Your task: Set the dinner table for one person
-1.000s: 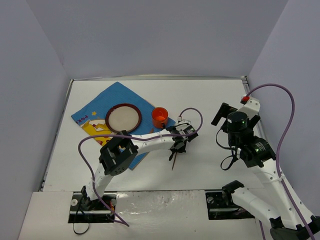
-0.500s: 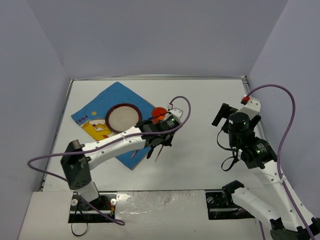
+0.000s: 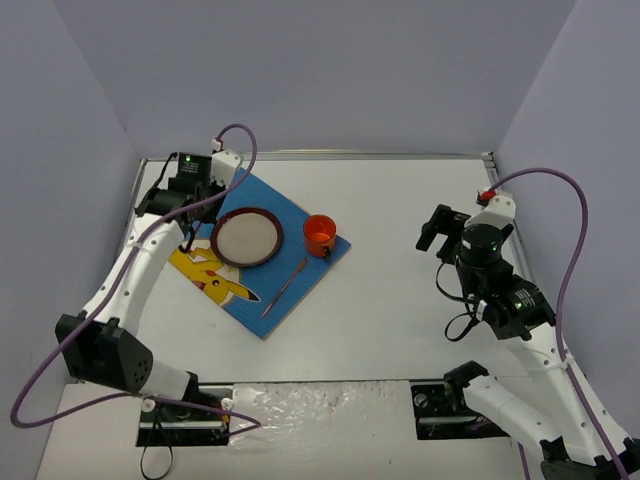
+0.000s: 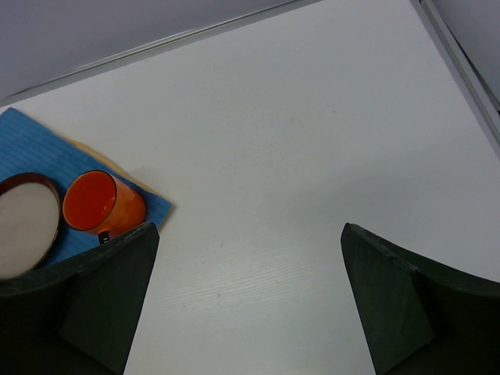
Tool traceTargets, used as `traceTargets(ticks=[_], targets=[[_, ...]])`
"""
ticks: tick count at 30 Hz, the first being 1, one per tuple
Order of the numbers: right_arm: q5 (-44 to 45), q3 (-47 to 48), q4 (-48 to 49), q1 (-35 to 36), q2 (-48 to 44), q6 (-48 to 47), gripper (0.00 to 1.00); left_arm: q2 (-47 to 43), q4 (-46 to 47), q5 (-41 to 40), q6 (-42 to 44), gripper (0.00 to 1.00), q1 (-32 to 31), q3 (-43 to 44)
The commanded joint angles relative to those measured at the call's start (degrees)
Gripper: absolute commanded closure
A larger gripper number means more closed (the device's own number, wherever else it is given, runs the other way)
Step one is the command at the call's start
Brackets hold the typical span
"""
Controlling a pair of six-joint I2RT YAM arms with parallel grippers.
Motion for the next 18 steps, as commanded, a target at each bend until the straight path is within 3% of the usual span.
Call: traceTargets(ticks=[1, 8, 18], targets=[[-5.24, 0.14, 7.24, -0.41, 2.42, -3.28, 0.00, 9.31, 5.69, 9.66, 16.27, 1.00, 6.93, 5.63], [-10.28, 0.61, 10.01, -0.42, 4.14, -4.37, 0.00, 25.29, 9.08, 15.95, 23.07, 1.00, 13.88, 14.61], [-11.55, 3.48, 10.67, -0.50, 9.89, -5.59, 0.00, 37.33, 13.09, 21.47, 26.14, 1.00, 18.09, 21.74]])
